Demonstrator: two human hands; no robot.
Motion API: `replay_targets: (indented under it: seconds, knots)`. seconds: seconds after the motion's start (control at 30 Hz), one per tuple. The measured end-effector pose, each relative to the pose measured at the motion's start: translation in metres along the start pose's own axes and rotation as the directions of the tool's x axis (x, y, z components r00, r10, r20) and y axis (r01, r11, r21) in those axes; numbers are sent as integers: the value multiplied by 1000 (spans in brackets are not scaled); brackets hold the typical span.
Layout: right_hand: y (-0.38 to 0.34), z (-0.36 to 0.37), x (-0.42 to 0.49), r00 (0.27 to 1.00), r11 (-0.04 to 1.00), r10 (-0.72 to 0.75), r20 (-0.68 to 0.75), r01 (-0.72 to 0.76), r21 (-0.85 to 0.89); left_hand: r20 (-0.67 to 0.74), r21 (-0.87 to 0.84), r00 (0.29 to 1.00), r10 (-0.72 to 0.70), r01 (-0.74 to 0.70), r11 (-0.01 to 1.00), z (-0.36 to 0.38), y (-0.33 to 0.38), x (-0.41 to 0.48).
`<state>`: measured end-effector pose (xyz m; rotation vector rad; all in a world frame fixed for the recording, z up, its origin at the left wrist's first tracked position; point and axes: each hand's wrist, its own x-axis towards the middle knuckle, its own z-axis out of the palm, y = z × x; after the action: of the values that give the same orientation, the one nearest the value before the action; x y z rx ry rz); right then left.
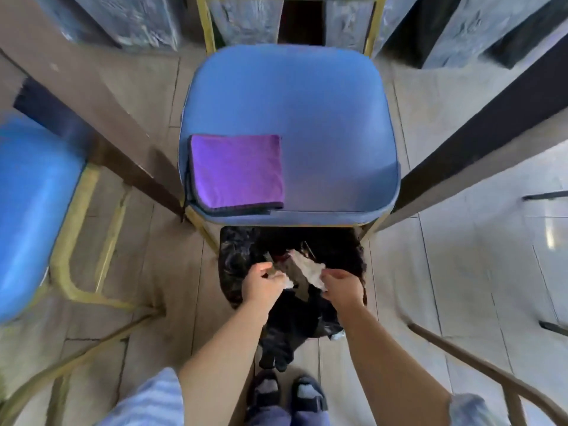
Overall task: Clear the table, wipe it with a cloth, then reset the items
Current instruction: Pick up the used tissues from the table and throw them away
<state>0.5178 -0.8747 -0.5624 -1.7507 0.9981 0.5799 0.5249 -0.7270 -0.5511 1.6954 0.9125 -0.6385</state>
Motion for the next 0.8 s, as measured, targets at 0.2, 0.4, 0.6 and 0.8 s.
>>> replay_targets:
  seconds: [0.2, 0.4, 0.6, 0.8]
  knots:
    - [-3, -12, -24, 1000, 1000, -26, 13, 26, -8, 9, 82, 998, 67, -67, 994, -16, 6, -25]
    - [-56, -47, -138, 984, 976, -176, 23, 177, -123, 67, 211, 981, 184, -194, 958, -70, 58, -145]
    - [-108, -79, -284, 894, 857, -435, 111, 449, -253, 135, 364, 910, 393, -414, 834, -142, 92, -291]
    - [-89, -90, -399, 621, 521, -723, 304, 778, -351, 81, 518, 805, 587, -538, 665, -197, 53, -400]
